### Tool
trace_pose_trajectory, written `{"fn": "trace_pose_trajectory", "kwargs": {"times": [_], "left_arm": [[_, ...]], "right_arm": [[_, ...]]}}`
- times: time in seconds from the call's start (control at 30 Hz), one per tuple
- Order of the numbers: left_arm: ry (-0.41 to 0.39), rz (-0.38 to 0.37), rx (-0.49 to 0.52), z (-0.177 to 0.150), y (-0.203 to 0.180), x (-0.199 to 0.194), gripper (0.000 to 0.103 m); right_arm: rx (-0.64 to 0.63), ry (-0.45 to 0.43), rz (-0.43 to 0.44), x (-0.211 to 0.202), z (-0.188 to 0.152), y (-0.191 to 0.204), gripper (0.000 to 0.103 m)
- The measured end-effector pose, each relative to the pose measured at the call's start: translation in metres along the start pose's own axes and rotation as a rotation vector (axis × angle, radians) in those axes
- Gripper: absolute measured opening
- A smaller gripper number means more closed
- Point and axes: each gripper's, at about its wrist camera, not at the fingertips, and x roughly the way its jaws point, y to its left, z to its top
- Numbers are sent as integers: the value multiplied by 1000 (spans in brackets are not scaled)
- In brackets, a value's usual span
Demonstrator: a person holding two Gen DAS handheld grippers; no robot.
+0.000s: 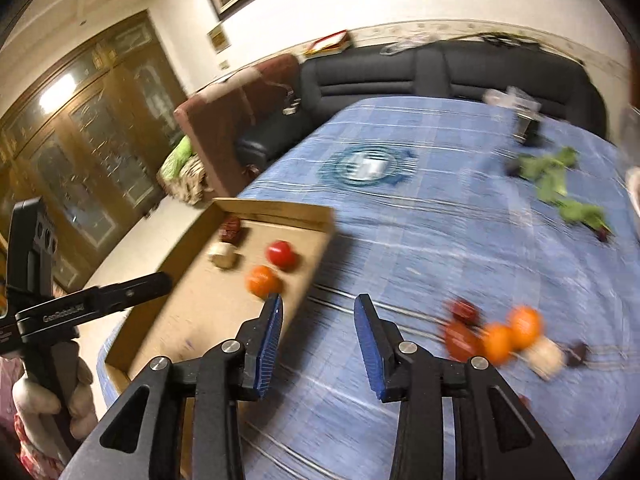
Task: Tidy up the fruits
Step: 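Move both tools back over the remaining fruit on the table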
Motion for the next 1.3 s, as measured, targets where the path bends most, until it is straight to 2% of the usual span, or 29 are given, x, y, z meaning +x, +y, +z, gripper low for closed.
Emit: {"fn": "trace_pose_trajectory", "kwargs": {"times": [0.17,0.23,0.47,0.8,1.1,1.3], "left_arm": [[12,-29,74,-19,-39,3,65],[15,-40,109,-26,-58,6,68],[90,-65,204,-52,-112,42,71],[124,-65,265,-65,-148,71,71],[158,-59,244,-67,-145,90,71],[157,-66,222,-65,-143,95,70]], "right_arm": [[110,-53,-94,-49,-22,-69,45],[172,-69,-131,-65,-32,-98,46],[279,-71,-161,-80,-56,-151,48],[282,-65,-137,-57,-57,-160,48],[264,-61,-131,-32,-49,-156,49],[207,-32,-132,-14,-42,-147,49]]}}
